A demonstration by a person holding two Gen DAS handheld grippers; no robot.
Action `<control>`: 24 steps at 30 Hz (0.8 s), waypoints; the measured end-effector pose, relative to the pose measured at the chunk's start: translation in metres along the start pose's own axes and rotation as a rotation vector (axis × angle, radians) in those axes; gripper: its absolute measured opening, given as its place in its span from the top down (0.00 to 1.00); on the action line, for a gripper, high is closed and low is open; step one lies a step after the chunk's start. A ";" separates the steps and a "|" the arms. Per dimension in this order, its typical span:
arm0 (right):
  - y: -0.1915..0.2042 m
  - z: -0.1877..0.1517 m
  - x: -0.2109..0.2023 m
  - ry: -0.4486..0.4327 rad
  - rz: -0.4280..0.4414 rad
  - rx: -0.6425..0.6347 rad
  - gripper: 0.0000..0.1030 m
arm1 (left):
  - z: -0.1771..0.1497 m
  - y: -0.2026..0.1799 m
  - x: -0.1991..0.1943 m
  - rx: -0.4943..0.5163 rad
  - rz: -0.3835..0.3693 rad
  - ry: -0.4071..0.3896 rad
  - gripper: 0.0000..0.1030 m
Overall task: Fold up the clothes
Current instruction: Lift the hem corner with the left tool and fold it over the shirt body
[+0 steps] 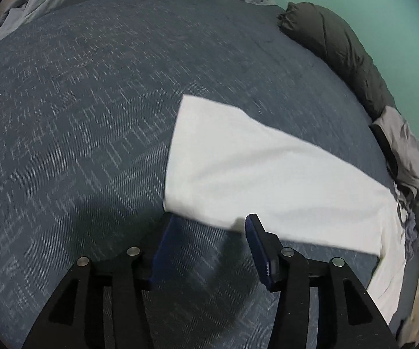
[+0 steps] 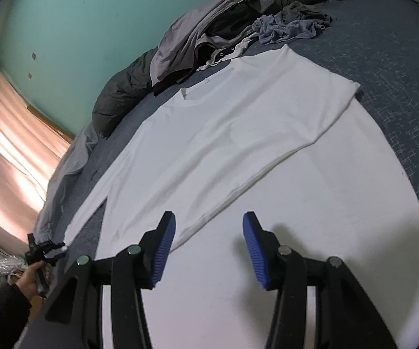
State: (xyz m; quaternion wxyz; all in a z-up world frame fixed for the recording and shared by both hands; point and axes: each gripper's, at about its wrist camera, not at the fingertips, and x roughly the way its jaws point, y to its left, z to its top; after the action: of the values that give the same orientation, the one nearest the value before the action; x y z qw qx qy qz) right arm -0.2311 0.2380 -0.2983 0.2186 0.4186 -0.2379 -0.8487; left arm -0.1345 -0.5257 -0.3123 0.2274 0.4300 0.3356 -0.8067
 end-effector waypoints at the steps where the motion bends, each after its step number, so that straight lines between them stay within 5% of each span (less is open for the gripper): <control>1: -0.001 0.000 0.001 0.002 0.000 0.002 0.52 | 0.003 0.000 0.001 -0.001 0.008 -0.010 0.45; 13: 0.000 -0.002 0.002 0.007 0.001 0.000 0.52 | 0.039 -0.002 0.026 0.017 0.022 -0.032 0.44; 15: 0.000 -0.002 0.003 0.011 0.001 0.001 0.52 | 0.041 -0.009 0.030 0.047 0.029 -0.024 0.51; 17: 0.000 -0.003 0.004 0.014 0.000 0.003 0.52 | 0.042 -0.017 0.034 0.080 0.034 -0.019 0.81; 19: 0.001 -0.003 0.004 0.013 0.002 0.002 0.52 | 0.043 -0.025 0.035 0.098 0.031 -0.013 0.90; 24: -0.002 -0.001 -0.001 -0.002 0.011 0.018 0.52 | 0.047 -0.053 0.015 0.141 -0.016 -0.035 0.93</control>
State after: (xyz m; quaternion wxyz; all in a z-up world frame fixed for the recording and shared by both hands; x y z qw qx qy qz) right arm -0.2307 0.2401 -0.2996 0.2191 0.4185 -0.2481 -0.8458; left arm -0.2023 -0.5262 -0.2872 0.1959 0.4279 0.2772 -0.8377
